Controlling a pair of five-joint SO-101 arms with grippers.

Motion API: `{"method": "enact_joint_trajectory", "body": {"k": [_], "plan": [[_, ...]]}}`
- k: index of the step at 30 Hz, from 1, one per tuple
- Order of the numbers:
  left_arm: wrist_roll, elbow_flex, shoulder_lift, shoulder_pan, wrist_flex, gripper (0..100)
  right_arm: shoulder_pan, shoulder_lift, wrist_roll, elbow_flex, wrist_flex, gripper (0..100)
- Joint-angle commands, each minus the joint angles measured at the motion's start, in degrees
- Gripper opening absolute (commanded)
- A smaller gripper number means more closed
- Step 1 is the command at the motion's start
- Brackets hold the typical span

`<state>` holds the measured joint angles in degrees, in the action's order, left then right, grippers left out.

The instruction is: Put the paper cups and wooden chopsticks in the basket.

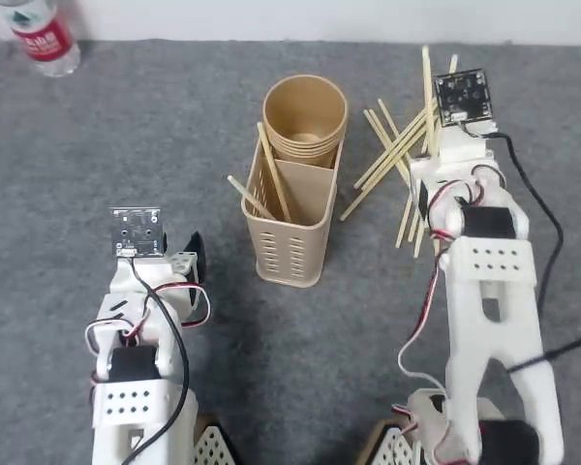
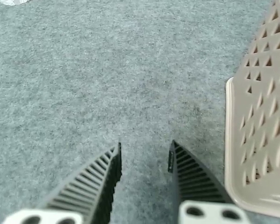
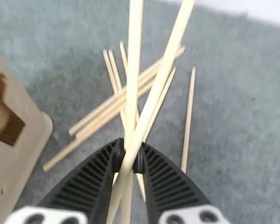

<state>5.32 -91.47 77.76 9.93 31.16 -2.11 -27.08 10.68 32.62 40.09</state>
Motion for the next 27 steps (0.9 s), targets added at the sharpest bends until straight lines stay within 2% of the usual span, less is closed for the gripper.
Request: {"method": "enact_joint_trajectory", "body": {"k": [1, 7, 12, 22, 27], "plan": [[-0.62, 0.4, 0.7, -0.18, -0.53, 17, -2.86, -7.96, 0.7, -0.44, -1.01, 0.7], [-0.62, 0.4, 0.7, -0.26, -0.53, 17, -9.54, -17.45, 1.23, -1.05, -1.54, 0.6], [-0.62, 0.4, 0.7, -0.26, -0.53, 17, -15.25, -18.42, 1.32, -11.08, -1.8, 0.6], [-0.62, 0.4, 0.7, -0.26, -0.62, 17, -25.36, -1.01, 0.97, -36.84, 1.71, 0.6], [-0.62, 0.4, 0.7, -0.26, -0.62, 17, -29.23, 4.62, 0.79, -43.78, 1.1, 0.6]]}}
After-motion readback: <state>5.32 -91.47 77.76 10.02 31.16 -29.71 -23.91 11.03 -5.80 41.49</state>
